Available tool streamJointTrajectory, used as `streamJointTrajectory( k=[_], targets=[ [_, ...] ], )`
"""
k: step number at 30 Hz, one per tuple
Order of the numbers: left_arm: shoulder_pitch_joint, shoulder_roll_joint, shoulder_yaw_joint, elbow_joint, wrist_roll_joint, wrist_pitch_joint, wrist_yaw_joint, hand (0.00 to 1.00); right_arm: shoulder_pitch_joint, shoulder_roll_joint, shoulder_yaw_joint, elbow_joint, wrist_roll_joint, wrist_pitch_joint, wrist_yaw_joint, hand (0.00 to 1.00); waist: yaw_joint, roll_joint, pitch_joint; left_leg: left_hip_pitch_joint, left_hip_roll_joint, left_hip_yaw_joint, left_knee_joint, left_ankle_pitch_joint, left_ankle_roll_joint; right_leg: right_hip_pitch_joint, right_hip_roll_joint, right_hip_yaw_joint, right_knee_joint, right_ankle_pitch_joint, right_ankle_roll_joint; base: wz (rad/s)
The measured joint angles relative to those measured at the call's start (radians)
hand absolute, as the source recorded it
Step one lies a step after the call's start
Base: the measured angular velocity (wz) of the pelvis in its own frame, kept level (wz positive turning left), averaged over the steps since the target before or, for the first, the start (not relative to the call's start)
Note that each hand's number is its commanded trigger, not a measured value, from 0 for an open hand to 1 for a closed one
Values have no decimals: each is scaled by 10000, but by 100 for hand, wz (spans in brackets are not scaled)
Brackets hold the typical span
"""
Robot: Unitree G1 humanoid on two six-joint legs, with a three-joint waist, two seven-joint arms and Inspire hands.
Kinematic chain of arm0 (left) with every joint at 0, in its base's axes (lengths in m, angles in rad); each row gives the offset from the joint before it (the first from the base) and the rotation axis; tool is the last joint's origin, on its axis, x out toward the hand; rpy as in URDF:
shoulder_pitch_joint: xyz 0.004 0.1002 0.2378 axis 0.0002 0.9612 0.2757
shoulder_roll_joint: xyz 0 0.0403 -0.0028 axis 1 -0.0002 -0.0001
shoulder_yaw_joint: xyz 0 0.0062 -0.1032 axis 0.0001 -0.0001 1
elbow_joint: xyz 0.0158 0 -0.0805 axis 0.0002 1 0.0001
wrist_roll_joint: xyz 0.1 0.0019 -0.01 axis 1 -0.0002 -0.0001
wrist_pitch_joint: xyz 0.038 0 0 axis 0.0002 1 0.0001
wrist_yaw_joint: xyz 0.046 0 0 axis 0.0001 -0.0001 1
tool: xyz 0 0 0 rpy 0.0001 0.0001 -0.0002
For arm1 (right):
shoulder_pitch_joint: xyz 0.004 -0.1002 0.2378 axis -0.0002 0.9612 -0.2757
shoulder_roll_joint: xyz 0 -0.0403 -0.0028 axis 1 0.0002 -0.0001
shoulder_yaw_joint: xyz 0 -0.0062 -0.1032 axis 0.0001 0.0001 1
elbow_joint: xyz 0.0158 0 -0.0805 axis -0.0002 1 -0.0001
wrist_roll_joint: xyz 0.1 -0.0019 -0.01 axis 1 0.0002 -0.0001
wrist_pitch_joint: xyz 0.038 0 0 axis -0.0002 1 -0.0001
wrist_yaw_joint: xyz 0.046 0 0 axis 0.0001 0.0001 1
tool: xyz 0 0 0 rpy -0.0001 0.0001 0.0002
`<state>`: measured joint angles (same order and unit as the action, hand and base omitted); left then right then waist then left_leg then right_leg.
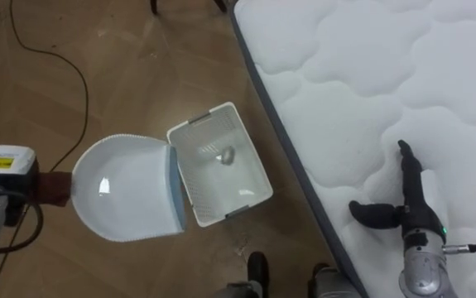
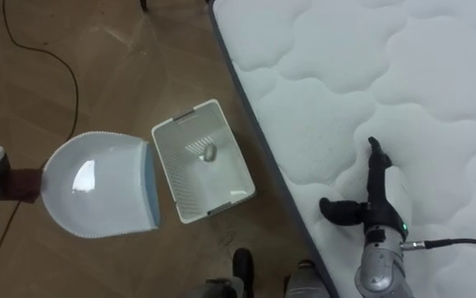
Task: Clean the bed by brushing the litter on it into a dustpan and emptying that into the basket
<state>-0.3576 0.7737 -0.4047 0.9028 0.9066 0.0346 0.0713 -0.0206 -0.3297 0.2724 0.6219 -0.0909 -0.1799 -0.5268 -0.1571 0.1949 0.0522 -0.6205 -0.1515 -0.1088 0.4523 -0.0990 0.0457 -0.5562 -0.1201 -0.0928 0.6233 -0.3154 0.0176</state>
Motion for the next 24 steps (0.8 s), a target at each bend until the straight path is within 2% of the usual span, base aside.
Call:
streamJointTrajectory(
  k=[9, 13, 19, 24],
  targets=[
    [-12, 422, 0, -17, 112, 3, -20, 100, 0, 73, -14, -48, 32, 89, -280, 0, 21, 54, 27, -179, 21, 7, 252, -73, 100, -2, -16, -162, 7, -4, 12, 3],
    [-14, 488, 0, 31, 165, 2, -20, 100, -19, 84, -13, -92, 5, 180, -295, 0, 26, 85, 43, -192, 19, 5, 239, -75, 102, -7, -6, -159, -45, -3, 16, 0],
    [-50, 511, 2, 303, 102, 1, 111, 100, 36, 44, -8, -62, 40, 85, -369, 0, 67, 188, 37, -145, 55, -37, 148, -72, 101, 82, 28, -209, -201, 48, 19, 0],
    [-62, 500, 13, 375, -123, -3, 679, 100, 174, 58, -12, 81, 125, -28, -533, 0, 170, 192, 30, 140, 65, -61, -89, -68, 103, 384, 44, -232, -402, 81, 24, 0]
  ],
)
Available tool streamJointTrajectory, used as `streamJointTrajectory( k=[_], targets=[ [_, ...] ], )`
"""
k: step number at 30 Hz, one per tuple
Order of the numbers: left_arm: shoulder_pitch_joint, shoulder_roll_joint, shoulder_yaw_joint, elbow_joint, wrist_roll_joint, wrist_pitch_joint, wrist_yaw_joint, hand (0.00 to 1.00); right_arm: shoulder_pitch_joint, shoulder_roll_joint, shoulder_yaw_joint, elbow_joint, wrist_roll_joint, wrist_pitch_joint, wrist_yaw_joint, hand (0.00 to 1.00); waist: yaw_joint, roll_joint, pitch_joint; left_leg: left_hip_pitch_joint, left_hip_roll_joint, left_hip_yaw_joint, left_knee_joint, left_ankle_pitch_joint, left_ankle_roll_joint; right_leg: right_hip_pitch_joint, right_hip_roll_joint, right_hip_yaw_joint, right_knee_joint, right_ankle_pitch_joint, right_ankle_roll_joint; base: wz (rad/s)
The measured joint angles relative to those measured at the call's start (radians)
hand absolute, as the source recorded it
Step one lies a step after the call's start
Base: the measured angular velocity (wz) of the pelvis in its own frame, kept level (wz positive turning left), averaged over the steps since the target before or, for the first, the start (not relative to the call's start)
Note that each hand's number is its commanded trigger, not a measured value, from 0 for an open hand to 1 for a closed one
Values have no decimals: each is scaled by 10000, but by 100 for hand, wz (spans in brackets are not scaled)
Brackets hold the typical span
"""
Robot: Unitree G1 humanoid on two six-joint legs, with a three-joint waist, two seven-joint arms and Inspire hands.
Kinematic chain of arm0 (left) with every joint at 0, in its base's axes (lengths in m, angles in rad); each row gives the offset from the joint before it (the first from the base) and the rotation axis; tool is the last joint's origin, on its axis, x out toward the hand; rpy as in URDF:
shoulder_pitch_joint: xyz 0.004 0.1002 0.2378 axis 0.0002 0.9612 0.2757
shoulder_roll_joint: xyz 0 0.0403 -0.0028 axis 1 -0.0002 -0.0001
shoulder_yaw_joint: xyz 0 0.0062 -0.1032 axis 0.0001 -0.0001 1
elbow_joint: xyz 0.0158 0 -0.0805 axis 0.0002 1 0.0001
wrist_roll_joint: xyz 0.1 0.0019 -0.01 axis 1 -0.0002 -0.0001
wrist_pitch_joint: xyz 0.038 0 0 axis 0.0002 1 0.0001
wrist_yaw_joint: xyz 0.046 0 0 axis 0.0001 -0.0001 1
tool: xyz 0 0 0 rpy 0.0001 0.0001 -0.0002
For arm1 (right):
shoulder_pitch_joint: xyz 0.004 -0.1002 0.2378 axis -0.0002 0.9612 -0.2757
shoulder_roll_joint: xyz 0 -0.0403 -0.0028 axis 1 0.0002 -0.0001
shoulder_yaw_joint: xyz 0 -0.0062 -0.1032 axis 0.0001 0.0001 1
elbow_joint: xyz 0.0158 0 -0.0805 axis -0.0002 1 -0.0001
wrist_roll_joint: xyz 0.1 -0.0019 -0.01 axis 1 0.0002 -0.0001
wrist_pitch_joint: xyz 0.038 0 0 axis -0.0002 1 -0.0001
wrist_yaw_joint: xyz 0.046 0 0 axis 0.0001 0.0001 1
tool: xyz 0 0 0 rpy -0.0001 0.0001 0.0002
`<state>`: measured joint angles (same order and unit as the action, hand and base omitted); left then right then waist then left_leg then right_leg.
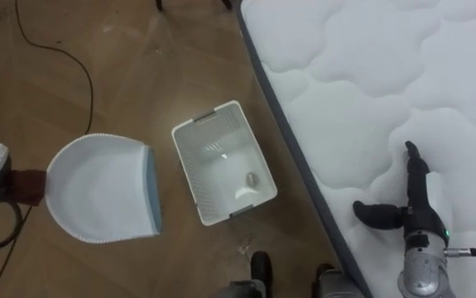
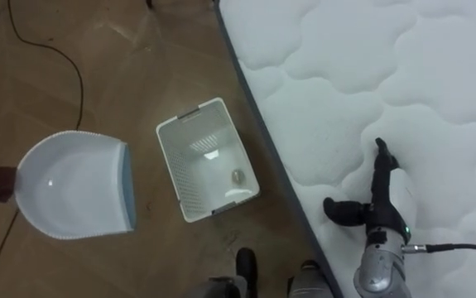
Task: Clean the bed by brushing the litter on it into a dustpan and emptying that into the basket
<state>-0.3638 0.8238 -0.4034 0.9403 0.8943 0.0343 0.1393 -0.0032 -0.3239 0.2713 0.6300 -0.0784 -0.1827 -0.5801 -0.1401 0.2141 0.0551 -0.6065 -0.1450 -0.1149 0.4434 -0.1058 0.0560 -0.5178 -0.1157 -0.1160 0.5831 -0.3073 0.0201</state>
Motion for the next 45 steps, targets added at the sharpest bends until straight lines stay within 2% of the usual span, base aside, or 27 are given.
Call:
streamJointTrajectory(
  k=[2, 7, 9, 13, 14, 15, 17, 20, 22, 23, 24, 25, 27, 28, 30, 32, 33, 35, 38, 41, 43, 44, 45],
  targets=[
    [8, -48, 23, -81, -65, -10, 253, 100, 63, -35, 3, 195, 3, -119, -93, 0, 43, -20, -6, 157, 2, 3, -30, 0, 0, 146, 1, 2, -94, 6, 7, 0],
    [5, -244, 109, -356, -908, -356, 1052, 100, 241, -11, 18, 305, 136, -244, -125, 0, 72, -115, -26, 462, 23, -18, -185, -1, 2, 533, 21, -97, -320, 11, 1, 6],
    [11, -595, 471, -509, -1267, -679, 1360, 100, 258, -1, -99, 537, 206, -314, -55, 0, 117, -181, -18, 625, 43, -28, -231, -1, 3, 755, 43, -146, -465, 21, 3, 7],
    [112, -959, 993, -617, -1872, -1140, 1512, 100, 336, 35, -180, 712, 669, -467, 312, 0, 292, -436, -45, 1033, 132, 74, -454, -3, 4, 1119, 126, -21, -717, 96, -11, -11],
    [259, -1079, 1326, -783, -1873, -1300, 1597, 100, 413, 34, -237, 752, 689, -478, 407, 0, 418, -507, -80, 1153, 187, 167, -528, -3, 4, 1229, 178, 63, -855, 152, -22, -23],
    [515, -1081, 1737, -1125, -1866, -1477, 1647, 100, 486, 48, -315, 760, 668, -516, 519, 0, 496, -555, -105, 1239, 243, 250, -568, -13, 17, 1327, 232, 132, -976, 202, -32, -21],
    [754, -1078, 2118, -1562, -1867, -1710, 1772, 100, 741, 40, -538, 713, 536, -590, 732, 0, 634, -629, -148, 1483, 298, 299, -706, -13, 17, 1592, 294, 216, -1215, 277, -30, -12],
    [1330, -1093, 2724, -2470, -1873, -1876, 2078, 100, 1035, 47, -665, 641, 449, -588, 1062, 0, 712, -784, -247, 2049, 302, 359, -1006, -20, 30, 2115, 291, 278, -1488, 288, -14, -7],
    [1697, -1166, 2858, -3094, -1983, -1912, 2086, 100, 1249, 45, -691, 639, 499, -585, 1234, 0, 842, -839, -306, 2524, 355, 436, -1246, -21, 30, 2613, 337, 321, -1906, 396, -6, -17],
    [2030, -1273, 3002, -3560, -2069, -1974, 2085, 100, 1384, 51, -720, 625, 552, -580, 1374, 0, 936, -885, -395, 2810, 402, 523, -1450, -20, 30, 2878, 368, 353, -2104, 489, -9, -29],
    [2416, -1478, 3307, -4025, -2186, -2086, 2086, 100, 1484, 66, -776, 545, 538, -578, 1496, 0, 968, -941, -424, 3089, 440, 615, -1605, -21, 30, 3114, 394, 455, -2268, 555, -4, -30],
    [2564, -1586, 3402, -4204, -2256, -2111, 2085, 100, 1516, 69, -813, 525, 535, -578, 1544, 0, 971, -964, -433, 3215, 450, 654, -1641, -25, 38, 3232, 409, 516, -2329, 559, 1, -27],
    [2898, -2187, 3677, -4895, -2316, -2103, 2058, 100, 1641, 60, -1113, 467, 538, -580, 1589, 0, 1103, -1006, -464, 3536, 529, 797, -1683, -79, 110, 3526, 477, 673, -2693, 690, -13, -23],
    [2968, -2298, 3683, -5111, -2335, -2105, 2054, 100, 1695, 52, -1193, 399, 558, -579, 1596, 0, 1176, -1009, -466, 3593, 565, 834, -1687, -109, 104, 3585, 510, 753, -2767, 726, -15, -39],
    [3602, -2755, 3911, -5959, -2376, -2236, 2056, 100, 1906, 55, -1378, -115, 630, -584, 1722, 0, 1344, -1086, -489, 3830, 705, 1203, -1732, -225, 89, 3597, 623, 1223, -2769, 784, -17, -61],
    [4145, -3019, 3957, -6480, -2533, -2345, 2039, 100, 1902, 74, -1361, -202, 611, -591, 1884, 0, 1338, -1186, -537, 4057, 773, 1463, -1873, -250, 72, 3659, 679, 1521, -2783, 831, -28, -55],
    [4277, -3146, 3926, -6524, -2635, -2542, 2021, 100, 1946, 78, -1357, -225, 606, -585, 1973, 0, 1270, -1262, -561, 4173, 801, 1548, -1908, -256, 62, 3719, 711, 1638, -2776, 834, -31, -37],
    [4326, -3314, 3843, -6522, -2770, -2594, 1957, 100, 1998, 79, -1388, -231, 623, -588, 2039, 0, 1017, -1322, -566, 4328, 825, 1613, -1922, -276, 55, 3856, 736, 1760, -2820, 856, -33, -18],
    [4328, -3530, 3784, -6533, -2943, -2609, 1801, 100, 2164, 118, -1460, -224, 637, -574, 2148, 0, 937, -1362, -562, 4728, 905, 1980, -2136, -300, 51, 4036, 807, 2132, -2899, 961, -10, -41],
    [4325, -3568, 3773, -6892, -3117, -2603, 1488, 100, 2345, 176, -1520, -480, 631, -554, 2256, 0, 865, -1373, -555, 4798, 999, 2392, -2117, -396, 43, 3899, 875, 2467, -2875, 1058, 25, -53],
    [4345, -3716, 3782, -7482, -3102, -2600, 1285, 100, 2647, 242, -1789, -875, 585, -555, 2332, 0, 951, -1416, -536, 4881, 1082, 2867, -2171, -441, 72, 3733, 869, 2564, -2781, 1119, 81, -73],
    [4452, -3739, 3787, -7887, -3111, -2605, 1277, 100, 2699, 244, -1779, -953, 581, -553, 2363, 0, 1196, -1508, -485, 5157, 1160, 3439, -2357, -471, 73, 3589, 868, 2535, -2595, 1162, 84, -126],
    [4525, -3786, 3798, -8033, -3125, -2644, 1279, 100, 2684, 260, -1781, -980, 516, -553, 2380, 0, 1278, -1529, -477, 5433, 1238, 3922, -2452, -551, 71, 3552, 820, 2211, -2516, 1235, 62, -135]
  ],
)
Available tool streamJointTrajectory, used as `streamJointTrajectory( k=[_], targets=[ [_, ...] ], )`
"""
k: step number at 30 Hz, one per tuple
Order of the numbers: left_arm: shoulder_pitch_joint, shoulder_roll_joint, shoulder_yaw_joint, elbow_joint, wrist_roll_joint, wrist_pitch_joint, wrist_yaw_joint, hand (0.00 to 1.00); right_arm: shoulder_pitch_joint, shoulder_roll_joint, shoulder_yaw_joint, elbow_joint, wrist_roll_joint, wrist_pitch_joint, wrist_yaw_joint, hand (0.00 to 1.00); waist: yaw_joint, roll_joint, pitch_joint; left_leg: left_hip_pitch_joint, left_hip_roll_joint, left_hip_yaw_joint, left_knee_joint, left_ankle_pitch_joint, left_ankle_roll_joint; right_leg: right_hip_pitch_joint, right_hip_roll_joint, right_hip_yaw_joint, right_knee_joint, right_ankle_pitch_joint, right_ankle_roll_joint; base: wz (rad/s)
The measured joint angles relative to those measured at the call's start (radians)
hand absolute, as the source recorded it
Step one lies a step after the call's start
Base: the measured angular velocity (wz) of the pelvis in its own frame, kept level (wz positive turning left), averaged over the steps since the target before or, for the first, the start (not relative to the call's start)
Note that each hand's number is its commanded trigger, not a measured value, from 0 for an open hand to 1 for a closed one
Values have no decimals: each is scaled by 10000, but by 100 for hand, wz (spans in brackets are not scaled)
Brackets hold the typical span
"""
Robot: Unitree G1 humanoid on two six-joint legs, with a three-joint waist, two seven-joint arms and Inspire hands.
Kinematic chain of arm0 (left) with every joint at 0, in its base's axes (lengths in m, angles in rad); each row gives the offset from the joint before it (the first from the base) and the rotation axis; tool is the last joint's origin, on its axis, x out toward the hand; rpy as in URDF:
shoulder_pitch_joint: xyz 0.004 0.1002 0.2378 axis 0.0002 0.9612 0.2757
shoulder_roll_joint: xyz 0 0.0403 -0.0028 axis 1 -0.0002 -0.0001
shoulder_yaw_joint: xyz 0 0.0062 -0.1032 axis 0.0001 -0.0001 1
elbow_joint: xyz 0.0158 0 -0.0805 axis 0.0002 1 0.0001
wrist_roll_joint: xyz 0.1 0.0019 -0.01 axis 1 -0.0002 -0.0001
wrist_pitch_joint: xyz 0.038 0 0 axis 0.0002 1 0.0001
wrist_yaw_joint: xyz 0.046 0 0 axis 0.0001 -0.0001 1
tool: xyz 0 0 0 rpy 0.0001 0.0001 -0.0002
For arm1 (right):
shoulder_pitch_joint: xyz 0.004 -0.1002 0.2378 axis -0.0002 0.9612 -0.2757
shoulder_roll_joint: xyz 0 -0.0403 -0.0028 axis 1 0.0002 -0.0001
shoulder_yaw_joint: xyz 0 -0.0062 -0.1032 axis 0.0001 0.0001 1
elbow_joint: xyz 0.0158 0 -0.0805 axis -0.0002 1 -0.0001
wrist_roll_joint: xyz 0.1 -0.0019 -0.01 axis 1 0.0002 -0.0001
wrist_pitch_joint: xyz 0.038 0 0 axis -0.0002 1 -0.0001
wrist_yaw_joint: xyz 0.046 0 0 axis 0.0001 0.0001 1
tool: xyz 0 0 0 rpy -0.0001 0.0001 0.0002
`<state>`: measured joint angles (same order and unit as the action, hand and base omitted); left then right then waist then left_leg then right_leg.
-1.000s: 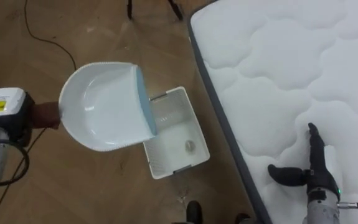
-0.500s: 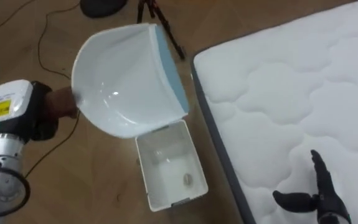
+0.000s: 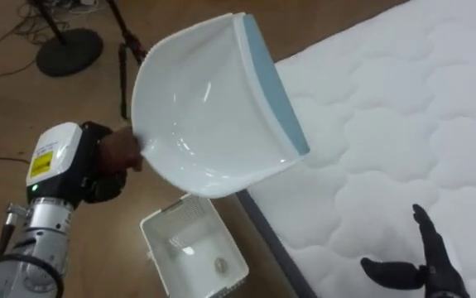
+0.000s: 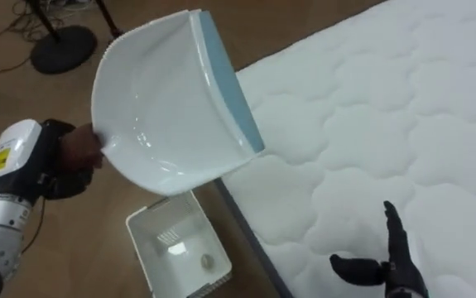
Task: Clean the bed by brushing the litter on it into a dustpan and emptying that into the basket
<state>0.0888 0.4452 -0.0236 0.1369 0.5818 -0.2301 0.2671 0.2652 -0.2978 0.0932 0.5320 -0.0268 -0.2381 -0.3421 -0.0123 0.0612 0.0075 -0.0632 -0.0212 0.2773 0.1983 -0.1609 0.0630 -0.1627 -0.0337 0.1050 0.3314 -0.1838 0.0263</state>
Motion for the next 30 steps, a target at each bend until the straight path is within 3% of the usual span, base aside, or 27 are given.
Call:
streamJointTrajectory(
  k=[1, 3, 4, 6, 8, 9, 10, 11, 12, 14, 16, 17, 18, 20, 21, 23, 25, 27, 28, 29, 30],
  targets=[
    [4, -43, 3, 2, 0, -1, 0, 100, -30, 12, 1, 1, -15, 1, 4, 0, 23, 6, -2, 123, 58, 252, -8, -65, -11, -4, -27, -278, 20, 54, -22, -141],
    [17, -261, 3, 0, -6, 7, 4, 100, -120, 149, 5, 7, -31, 2, 7, 0, 141, 9, -3, 539, 287, 1208, 14, -347, -76, -68, -124, -1312, 68, 296, -165, -145],
    [19, -326, -14, 1, -16, 7, 4, 100, -147, 192, 17, 11, -12, 2, 0, 0, 169, 15, -6, 599, 351, 1459, 29, -404, -82, -95, -153, -1545, 47, 366, -200, -132],
    [8, -398, -124, 2, -19, 2, 4, 100, -313, 298, 75, 41, 3, 2, 0, 0, 145, 70, -40, 693, 601, 2456, 68, -564, -110, -218, -172, -2400, -306, 837, -384, -126],
    [-5, -401, -149, 1, -20, 3, 4, 100, -336, 334, 75, 32, 13, 3, 49, 0, 130, 67, -38, 699, 719, 3038, 44, -618, -118, -310, -23, -2610, -703, 1232, -508, -124],
    [-9, -396, -145, 1, -24, 11, 3, 100, -354, 363, 73, 14, 37, 20, 96, 0, 150, 75, -39, 717, 853, 3632, -4, -671, -113, -301, 76, -2931, -973, 1518, -631, -127],
    [-7, -396, -141, 1, -36, 19, 1, 100, -384, 379, 75, 1, 53, 25, 126, 0, 213, 94, -36, 735, 946, 4049, -56, -721, -135, -281, 48, -3299, -928, 1534, -677, -140],
    [34, -442, -153, 6, -207, 55, -93, 100, -471, 391, 96, -2, 136, 54, 180, 0, 386, 148, 11, 912, 1013, 4809, -145, -746, -146, -311, -189, -4123, -162, 1116, -617, -142],
    [44, -534, -150, 3, -377, 58, -160, 100, -549, 394, 100, -8, 219, 54, 181, 0, 458, 203, 5, 1125, 998, 5315, -267, -788, -205, -177, -543, -4479, 475, 624, -421, -133],
    [3, -590, -150, 5, -762, 65, -163, 100, -736, 406, 126, -8, 334, 29, 188, 0, 370, 216, -16, 1244, 931, 5707, -256, -847, -285, 76, -1001, -4550, 669, 242, -10, -88],
    [-59, -614, -145, 5, -1229, 66, -247, 100, -869, 389, 126, -12, 653, -24, 278, 0, 190, 147, 12, 1203, 835, 5551, -113, -846, -292, 46, -916, -4101, 259, 146, -91, -56],
    [-13, -705, -137, 8, -1355, 76, -304, 100, -900, 400, 110, -27, 710, -22, 314, 0, 187, 156, 7, 1195, 815, 4939, -76, -844, -292, 27, -822, -3922, 121, 179, -157, -67],
    [22, -747, -135, 11, -1355, 118, -414, 100, -903, 447, 128, -42, 690, -22, 488, 0, 150, 131, 7, 1196, 798, 3888, -12, -844, -292, 60, -702, -3750, 34, 219, -213, -68],
    [142, -811, -158, 25, -1355, 144, -580, 100, -903, 524, 123, -45, 598, -24, 756, 0, 19, 118, -1, 1250, 792, 2816, 22, -840, -302, 246, -532, -3565, -179, 286, -259, -42],
    [275, -853, -213, 24, -1357, 161, -653, 100, -900, 549, 123, -55, 547, -23, 843, 0, -132, 102, -15, 1295, 795, 2509, 73, -836, -309, 307, -471, -3496, -230, 302, -270, -41],
    [388, -890, -363, 20, -1356, 258, -725, 100, -898, 558, 138, -183, 525, -17, 950, 0, -166, 81, -23, 1319, 813, 2399, 183, -839, -315, 245, -302, -3179, -216, 316, -295, -52],
    [555, -1039, -380, 37, -1357, 401, -818, 100, -880, 596, 230, -323, 374, -3, 1078, 0, -60, 25, -27, 1428, 787, 1783, 362, -840, -315, 229, -102, -2587, -225, 357, -351, -86],
    [1011, -1380, -232, 65, -1422, 487, -834, 100, -893, 650, 354, -506, -50, 9, 1302, 0, 216, 36, -65, 1690, 737, 460, 481, -876, -376, 335, 198, -1650, -239, 488, -456, -126],
    [1104, -1478, -181, 97, -1426, 488, -835, 100, -903, 662, 406, -543, -142, 10, 1332, 0, 230, 32, -59, 1683, 727, 309, 679, -895, -409, 364, 260, -1418, -266, 521, -473, -110],
    [1222, -1623, -179, 229, -1424, 503, -834, 100, -898, 661, 533, -576, -215, 13, 1380, 0, 269, -45, -19, 1560, 662, 55, 1235, -898, -415, 424, 351, -918, -235, 535, -475, -98],
    [1420, -1752, -182, 281, -1383, 512, -834, 100, -884, 664, 616, -686, -212, 85, 1431, 0, 339, -91, -7, 1361, 581, -583, 1659, -973, -493, 447, 400, -461, -215, 553, -478, -95]
  ],
)
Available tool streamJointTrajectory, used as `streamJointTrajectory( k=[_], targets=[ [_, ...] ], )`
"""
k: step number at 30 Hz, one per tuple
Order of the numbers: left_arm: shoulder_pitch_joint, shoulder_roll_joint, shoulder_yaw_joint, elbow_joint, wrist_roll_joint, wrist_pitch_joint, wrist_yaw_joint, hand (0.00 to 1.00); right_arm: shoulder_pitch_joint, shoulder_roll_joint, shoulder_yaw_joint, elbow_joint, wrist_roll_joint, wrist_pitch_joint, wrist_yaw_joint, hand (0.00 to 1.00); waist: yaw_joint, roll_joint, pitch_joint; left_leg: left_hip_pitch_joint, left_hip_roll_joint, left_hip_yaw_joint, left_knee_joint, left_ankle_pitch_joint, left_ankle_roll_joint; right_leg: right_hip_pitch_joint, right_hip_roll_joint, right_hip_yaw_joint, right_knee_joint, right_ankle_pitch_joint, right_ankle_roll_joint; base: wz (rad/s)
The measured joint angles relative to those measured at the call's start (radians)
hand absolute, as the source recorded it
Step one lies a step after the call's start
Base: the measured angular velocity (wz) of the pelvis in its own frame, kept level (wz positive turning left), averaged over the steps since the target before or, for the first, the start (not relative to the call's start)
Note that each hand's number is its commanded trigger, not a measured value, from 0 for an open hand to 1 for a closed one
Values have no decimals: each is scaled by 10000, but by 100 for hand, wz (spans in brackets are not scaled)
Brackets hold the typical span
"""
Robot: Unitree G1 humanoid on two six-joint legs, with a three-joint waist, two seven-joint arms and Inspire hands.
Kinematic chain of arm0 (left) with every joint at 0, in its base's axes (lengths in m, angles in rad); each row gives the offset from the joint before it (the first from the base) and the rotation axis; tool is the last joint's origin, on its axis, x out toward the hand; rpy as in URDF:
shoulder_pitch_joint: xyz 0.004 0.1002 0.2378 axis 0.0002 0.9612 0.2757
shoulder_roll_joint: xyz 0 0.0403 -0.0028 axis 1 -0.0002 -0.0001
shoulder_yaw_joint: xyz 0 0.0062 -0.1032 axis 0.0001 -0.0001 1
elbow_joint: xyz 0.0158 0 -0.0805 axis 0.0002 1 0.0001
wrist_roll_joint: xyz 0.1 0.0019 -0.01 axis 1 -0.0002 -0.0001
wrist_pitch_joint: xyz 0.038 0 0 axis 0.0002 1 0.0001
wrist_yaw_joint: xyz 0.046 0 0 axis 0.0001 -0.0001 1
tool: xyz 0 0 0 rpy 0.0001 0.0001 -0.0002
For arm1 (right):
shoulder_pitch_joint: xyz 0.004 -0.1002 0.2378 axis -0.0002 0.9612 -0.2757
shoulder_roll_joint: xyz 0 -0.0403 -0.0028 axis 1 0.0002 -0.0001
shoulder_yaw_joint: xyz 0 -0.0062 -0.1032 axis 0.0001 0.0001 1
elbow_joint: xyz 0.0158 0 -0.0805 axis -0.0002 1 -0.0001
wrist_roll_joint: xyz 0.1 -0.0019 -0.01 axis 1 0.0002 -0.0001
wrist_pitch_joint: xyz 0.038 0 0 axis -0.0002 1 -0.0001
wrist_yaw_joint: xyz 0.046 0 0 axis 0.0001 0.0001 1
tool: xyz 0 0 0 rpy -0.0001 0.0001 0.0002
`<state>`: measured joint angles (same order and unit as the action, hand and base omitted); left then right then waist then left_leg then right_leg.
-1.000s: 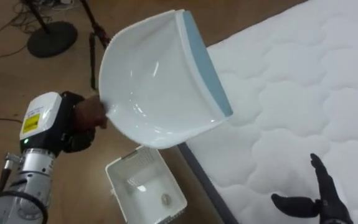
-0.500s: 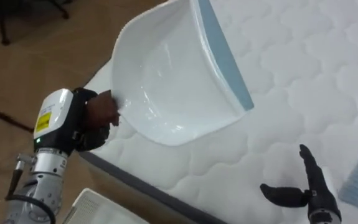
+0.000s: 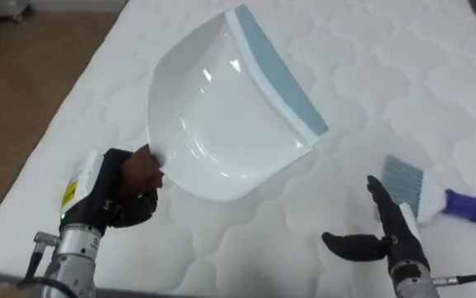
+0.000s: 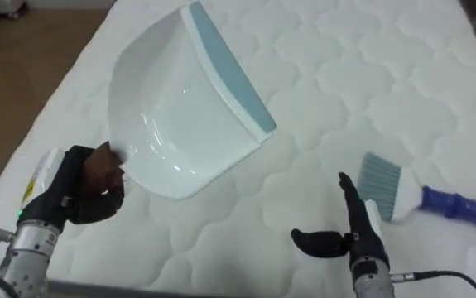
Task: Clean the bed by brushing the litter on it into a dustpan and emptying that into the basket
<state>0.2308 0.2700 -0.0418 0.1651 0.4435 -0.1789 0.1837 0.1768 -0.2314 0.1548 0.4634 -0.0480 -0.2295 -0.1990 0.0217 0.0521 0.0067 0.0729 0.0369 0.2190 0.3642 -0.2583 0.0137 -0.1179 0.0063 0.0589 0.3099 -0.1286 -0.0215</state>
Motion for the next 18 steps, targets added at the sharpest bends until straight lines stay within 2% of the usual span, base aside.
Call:
streamJointTrajectory(
  k=[1, 2, 3, 4, 5, 7, 10, 11, 12, 13, 14, 16, 18],
  targets=[
    [90, -73, -6, -2, 14, -1, 0, 100, 11, 2, -9, -75, -2, 20, 39, 0, -6, -5, 3, -64, -84, -515, -179, -28, -17, -12, 46, 201, -1, 9, 14, -82],
    [121, -205, -34, -7, 133, -7, -9, 100, 8, 1, -47, -102, -3, 57, 78, 0, -4, 65, -5, -288, -173, -1466, -914, 46, -119, -94, 152, 508, 22, 35, 58, -80],
    [133, -244, -28, 3, 301, -5, -8, 100, 7, 52, -133, -103, -21, 211, 194, 0, 132, 33, -41, -457, -208, -1898, -1260, 166, -72, -341, 225, 728, 283, 18, 106, -88],
    [191, -228, -13, 1, 313, 0, -8, 100, 23, 85, -141, -142, -70, 292, 291, 0, 170, 21, -98, -406, -221, -1914, -1326, 142, -30, -452, 298, 811, 376, 2, 138, -76],
    [235, -201, 11, 6, 325, 87, -7, 100, 57, 155, -158, -284, -210, 408, 463, 0, 156, -8, -108, -343, -225, -1699, -1426, 163, 22, -483, 307, 747, 376, 20, 177, -57],
    [327, -203, 10, 8, 308, 164, -5, 100, 135, 192, -195, -490, -222, 379, 526, 0, 137, -3, -89, -36, -195, -1322, -1630, 173, 40, -392, 324, 693, 334, 72, 167, -45],
    [326, -211, 12, 7, 187, 146, 0, 100, 140, 194, -273, -490, -331, 342, 491, 0, -11, 25, -88, 124, -172, -1226, -1722, 171, 35, -359, 410, 778, 313, 76, 156, -20],
    [329, -212, 12, 7, 178, 139, 0, 100, 138, 196, -357, -489, -443, 341, 499, 0, -173, 32, -85, 219, -212, -1153, -1785, 174, 25, -355, 443, 784, 273, 89, 134, -13],
    [337, -214, 1, 14, 180, 136, -1, 100, 139, 206, -489, -489, -536, 341, 498, 0, -206, 69, -63, 250, -197, -1144, -1816, 167, 2, -326, 479, 794, 154, 102, 113, -12],
    [335, -216, -10, 26, 180, 136, -1, 59, 136, 210, -568, -489, -576, 341, 496, 0, -220, 85, -59, 252, -189, -1135, -1832, 166, 0, -325, 489, 793, 155, 104, 109, -8],
    [333, -232, -22, 74, 180, 127, -1, 0, 97, 215, -698, -489, -585, 346, 478, 0, -267, 120, -36, 250, -182, -1127, -1850, 165, -3, -341, 498, 793, 157, 100, 101, -5],
    [332, -239, -77, 376, 166, 85, 0, 0, 55, 211, -755, -488, -596, 352, 436, 0, -406, 127, -25, 224, -182, -1121, -1870, 162, -7, -400, 520, 851, 177, 87, 92, -8],
    [324, -227, -252, 940, 168, 90, -1, 0, 70, 209, -696, -488, -584, 362, 376, 0, -468, 131, -22, 244, -180, -1013, -1876, 123, -34, -456, 618, 1092, 182, 53, 117, -19]
  ],
)
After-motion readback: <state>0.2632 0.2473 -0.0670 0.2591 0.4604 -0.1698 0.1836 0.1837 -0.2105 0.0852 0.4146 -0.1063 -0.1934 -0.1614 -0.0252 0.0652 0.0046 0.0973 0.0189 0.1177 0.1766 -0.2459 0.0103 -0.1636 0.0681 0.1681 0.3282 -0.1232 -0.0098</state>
